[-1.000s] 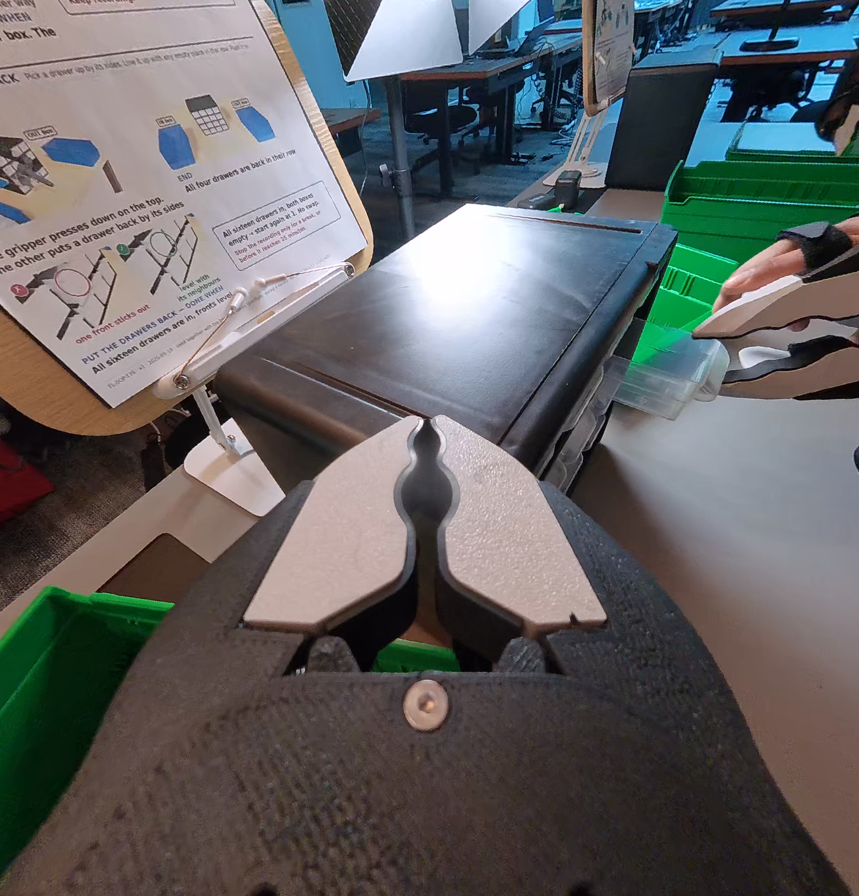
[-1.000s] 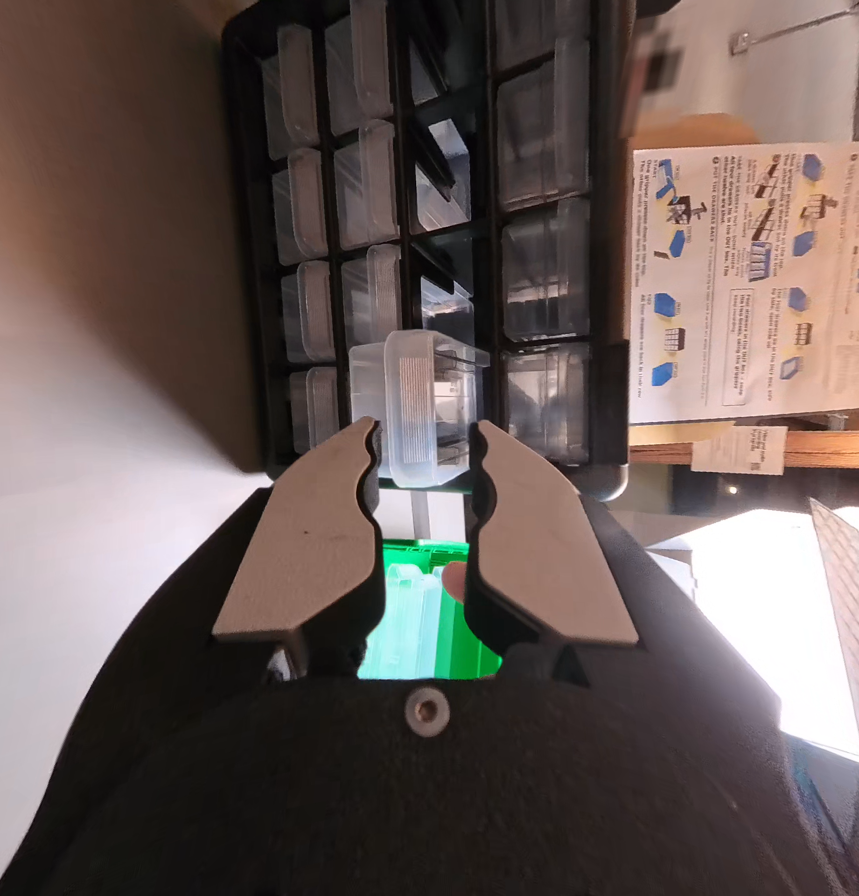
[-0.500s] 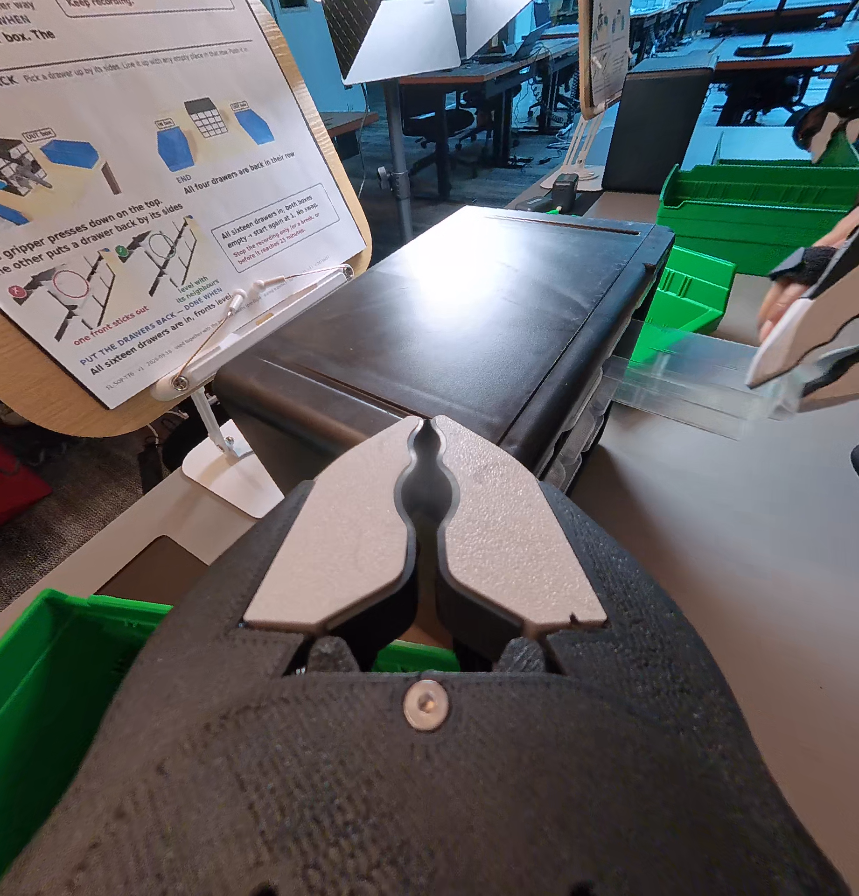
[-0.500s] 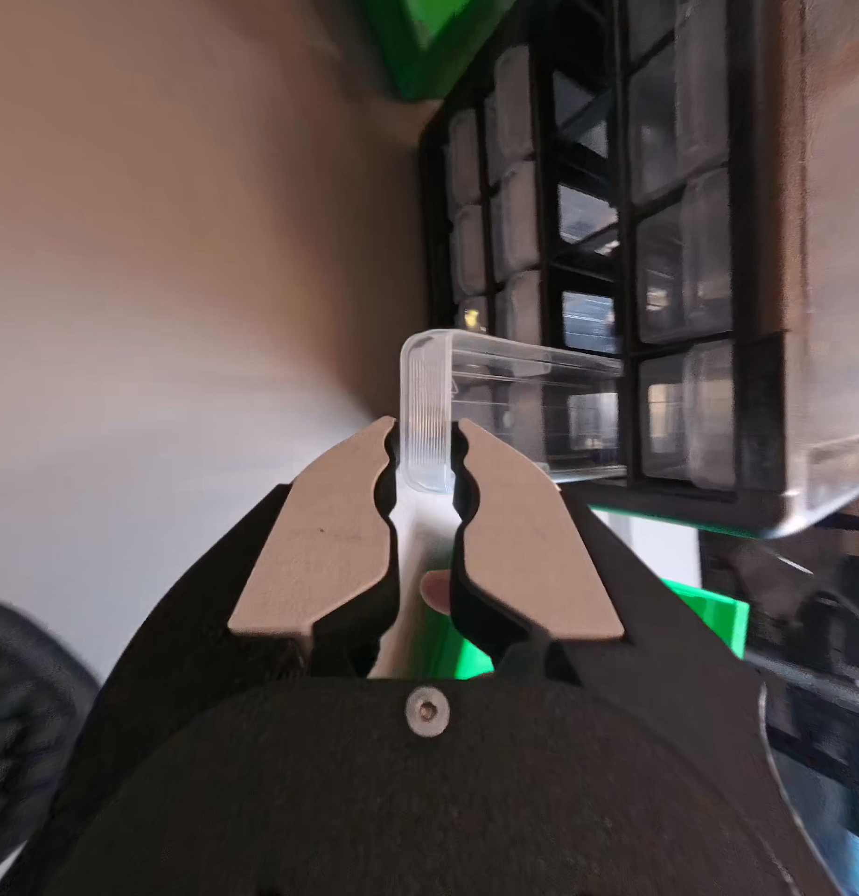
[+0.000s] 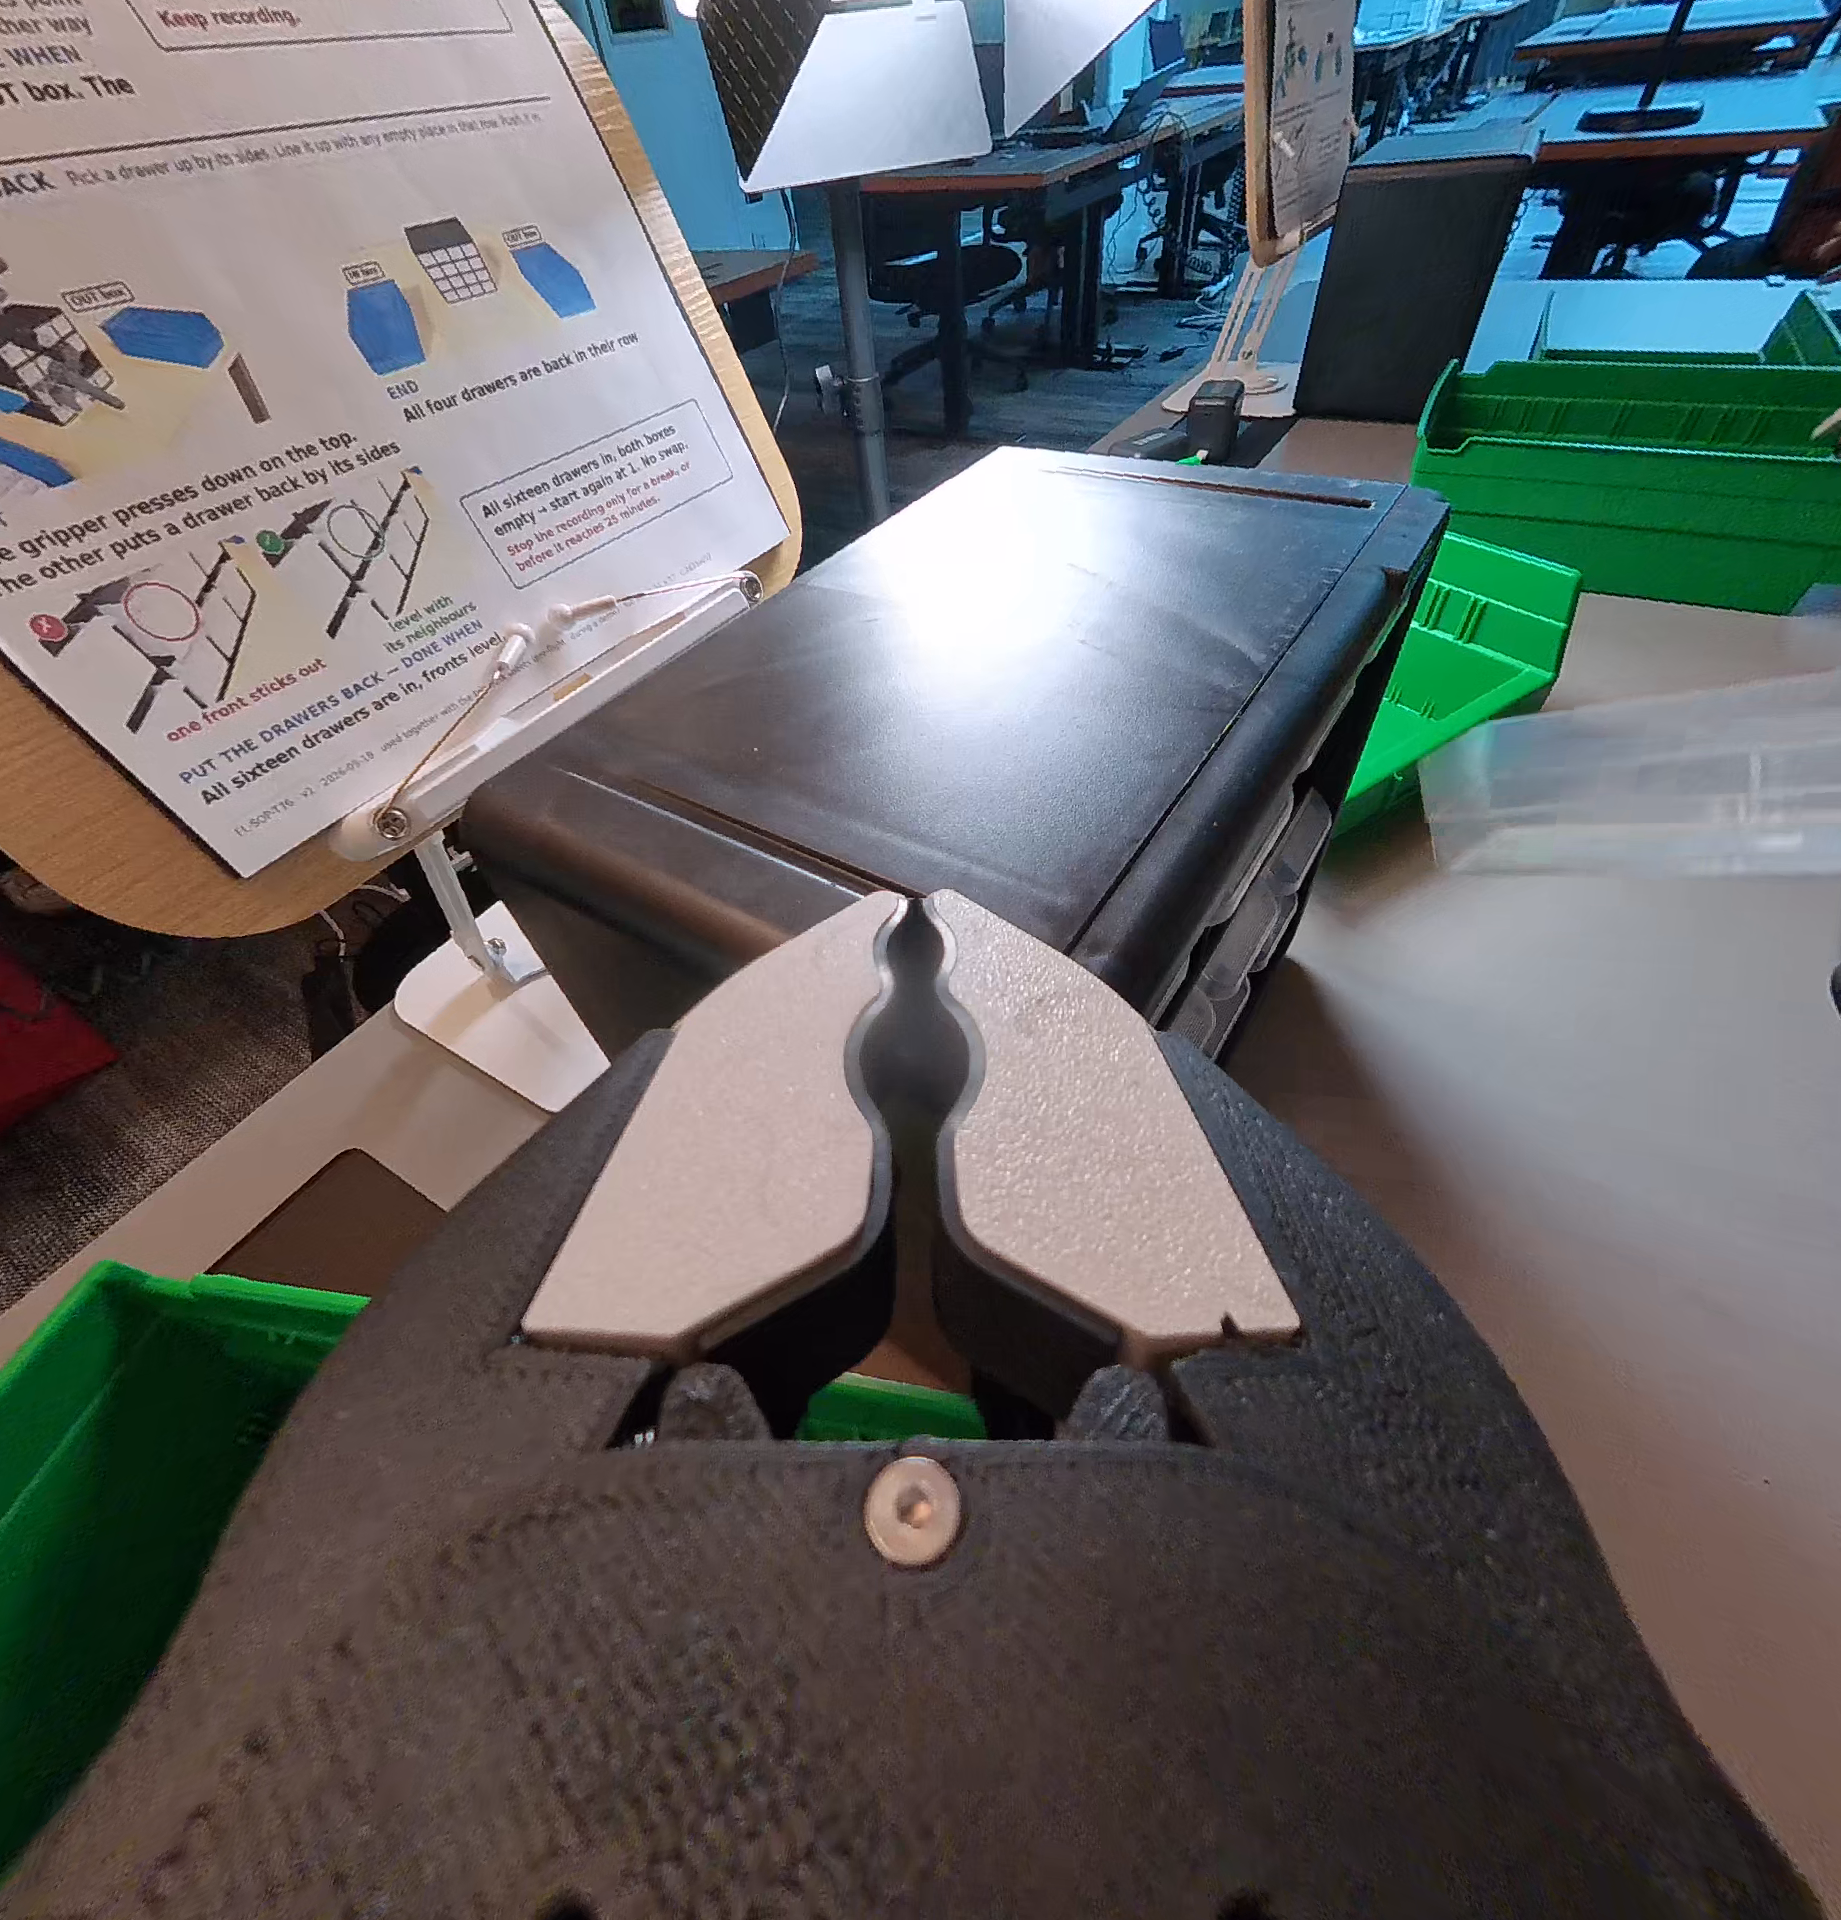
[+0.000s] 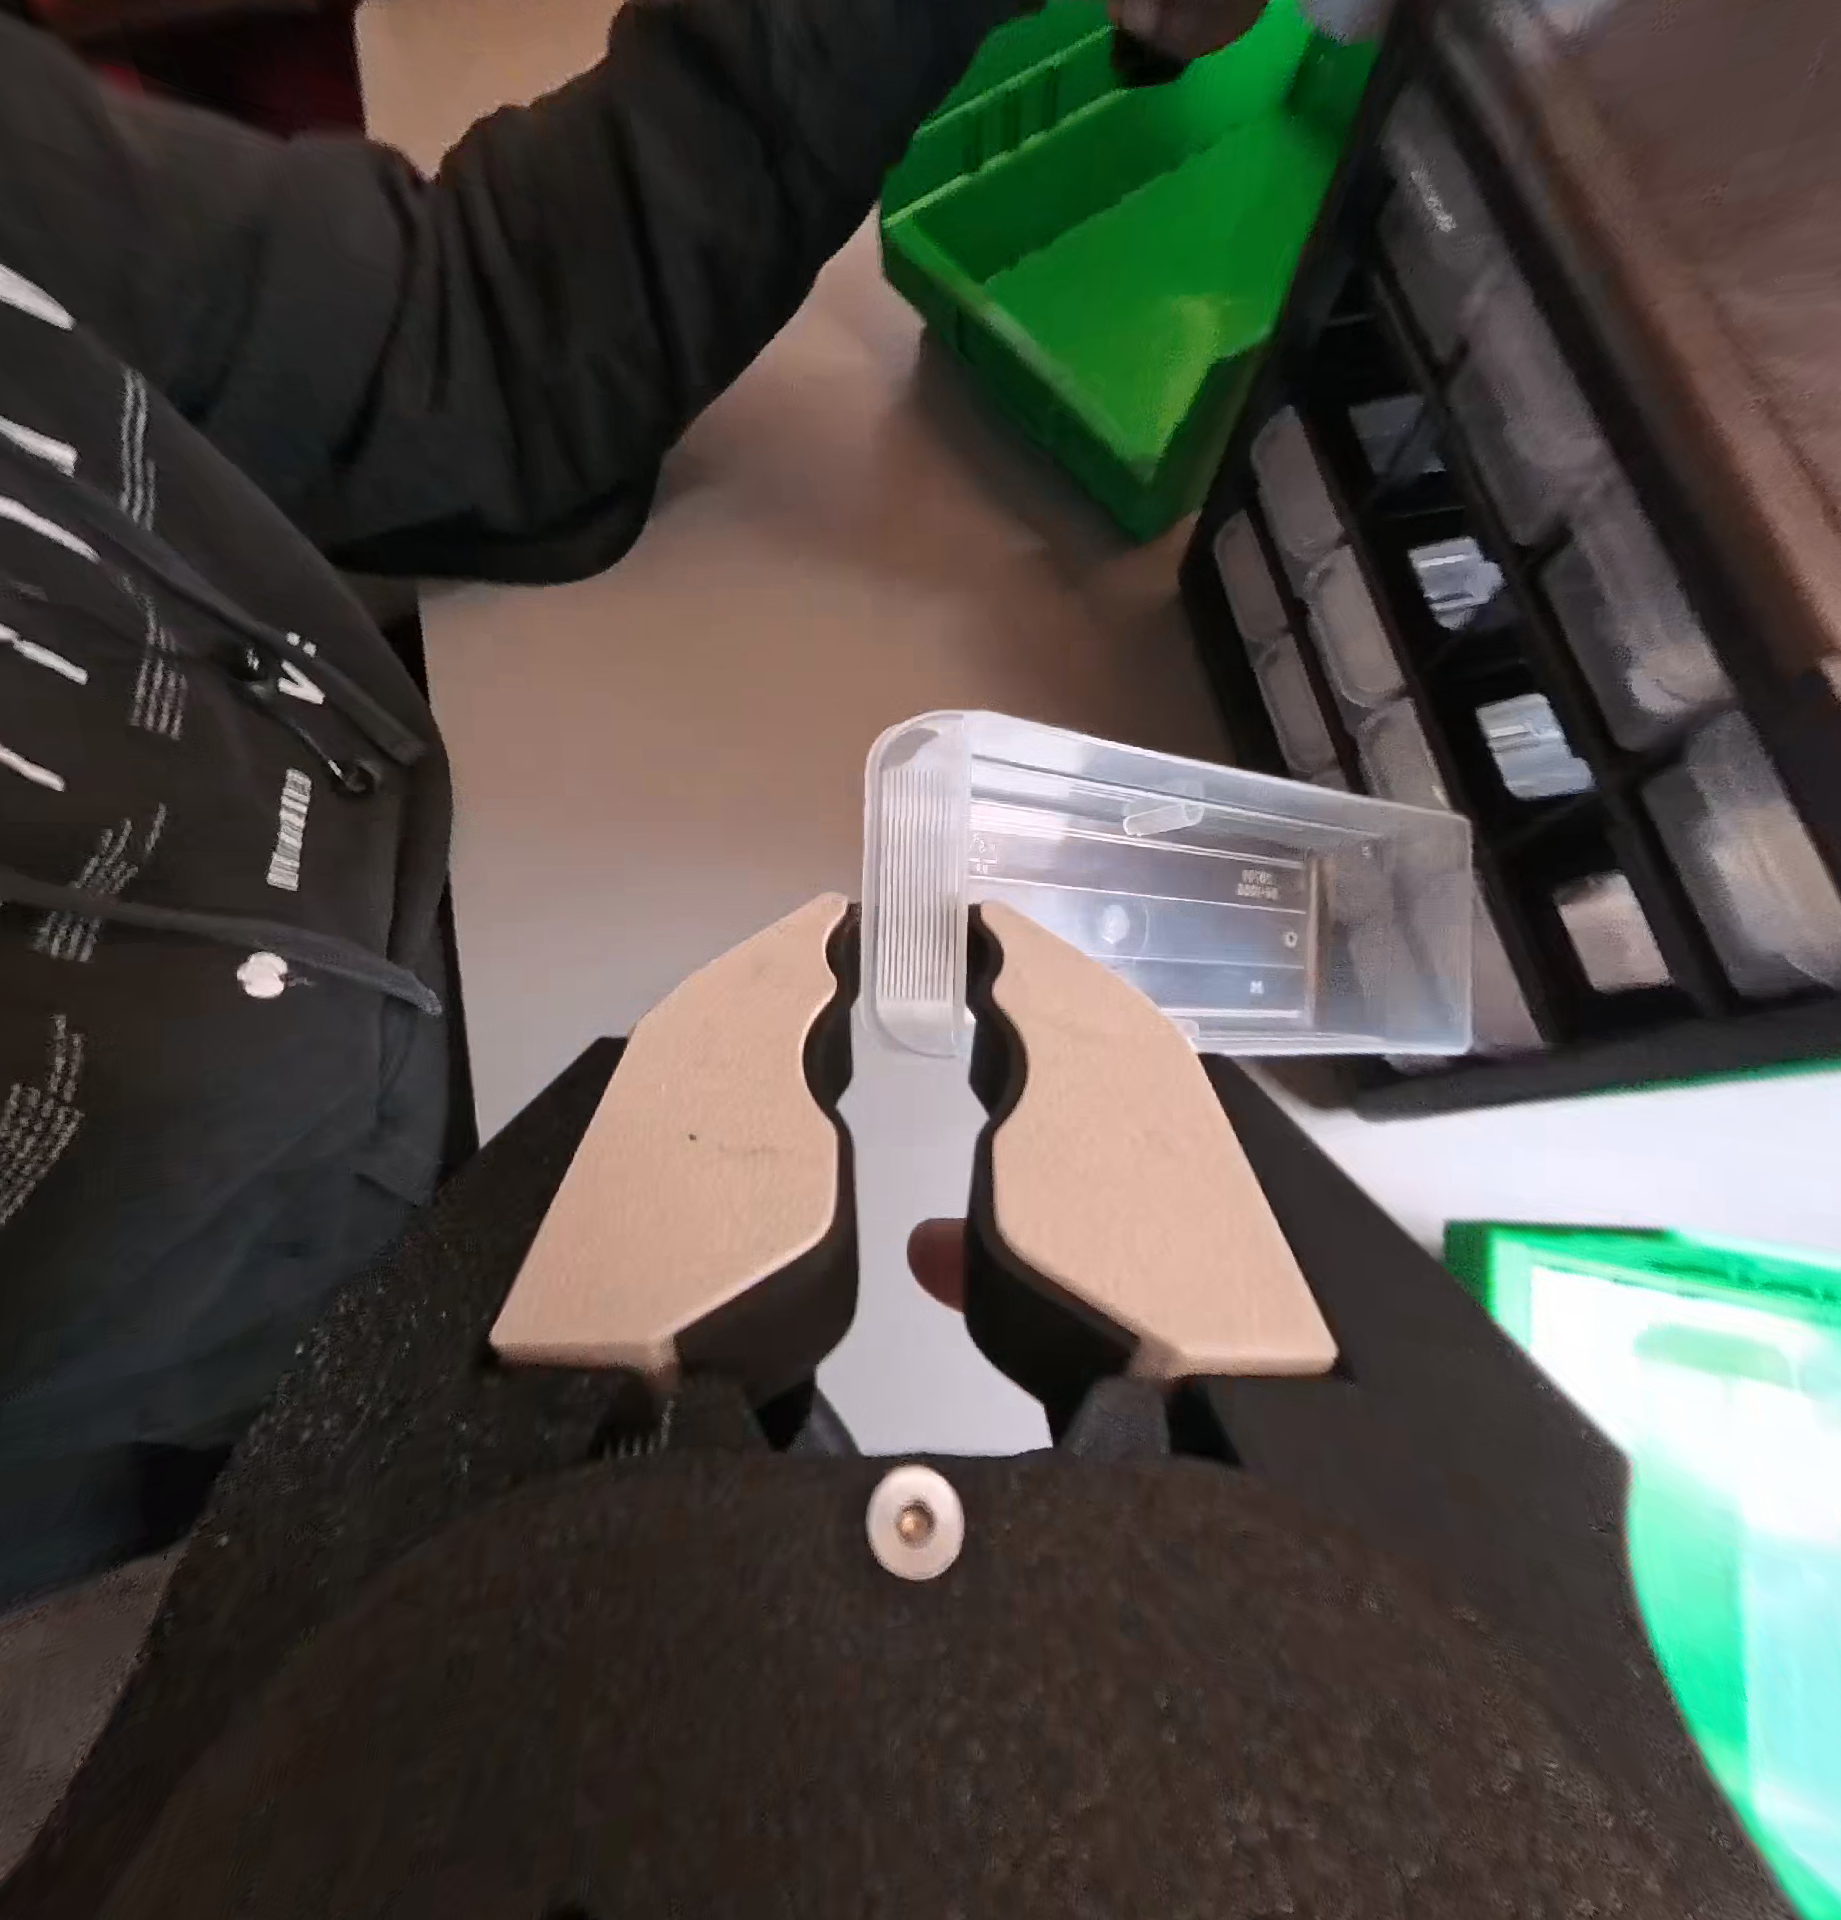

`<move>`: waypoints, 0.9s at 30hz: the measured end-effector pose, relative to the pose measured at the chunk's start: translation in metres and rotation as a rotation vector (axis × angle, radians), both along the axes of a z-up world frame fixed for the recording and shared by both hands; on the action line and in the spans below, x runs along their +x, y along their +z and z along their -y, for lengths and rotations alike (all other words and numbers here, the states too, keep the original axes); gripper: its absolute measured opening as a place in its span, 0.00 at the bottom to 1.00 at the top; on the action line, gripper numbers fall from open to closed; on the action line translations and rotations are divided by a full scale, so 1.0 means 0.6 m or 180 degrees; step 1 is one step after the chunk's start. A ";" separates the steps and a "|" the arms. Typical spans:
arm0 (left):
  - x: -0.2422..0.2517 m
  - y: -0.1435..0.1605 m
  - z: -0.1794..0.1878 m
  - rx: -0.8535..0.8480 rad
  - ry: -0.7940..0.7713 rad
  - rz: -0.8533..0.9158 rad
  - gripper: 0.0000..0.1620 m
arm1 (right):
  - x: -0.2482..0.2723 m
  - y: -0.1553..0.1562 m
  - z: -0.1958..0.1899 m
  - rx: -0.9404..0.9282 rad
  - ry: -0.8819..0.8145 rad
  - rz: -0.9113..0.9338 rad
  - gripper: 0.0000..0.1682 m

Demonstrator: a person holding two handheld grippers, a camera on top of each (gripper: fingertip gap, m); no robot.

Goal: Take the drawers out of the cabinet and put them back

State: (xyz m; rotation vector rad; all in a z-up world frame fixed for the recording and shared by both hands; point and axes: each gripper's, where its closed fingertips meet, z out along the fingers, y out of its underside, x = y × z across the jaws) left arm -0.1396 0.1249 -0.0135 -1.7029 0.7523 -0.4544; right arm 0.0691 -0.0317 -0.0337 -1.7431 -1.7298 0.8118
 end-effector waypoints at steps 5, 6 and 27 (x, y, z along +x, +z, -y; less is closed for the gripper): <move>0.000 0.000 0.000 0.0003 -0.0003 0.0010 0.00 | 0.039 0.011 -0.059 -0.0195 -0.0748 0.0031 0.11; 0.000 0.000 0.000 0.0003 -0.0003 0.0009 0.00 | 0.047 0.010 -0.069 -0.0350 -0.0930 0.0034 0.11; 0.000 0.000 0.000 0.0033 -0.0004 -0.0017 0.00 | 0.207 -0.220 -0.396 -0.0735 -0.3453 0.1208 0.12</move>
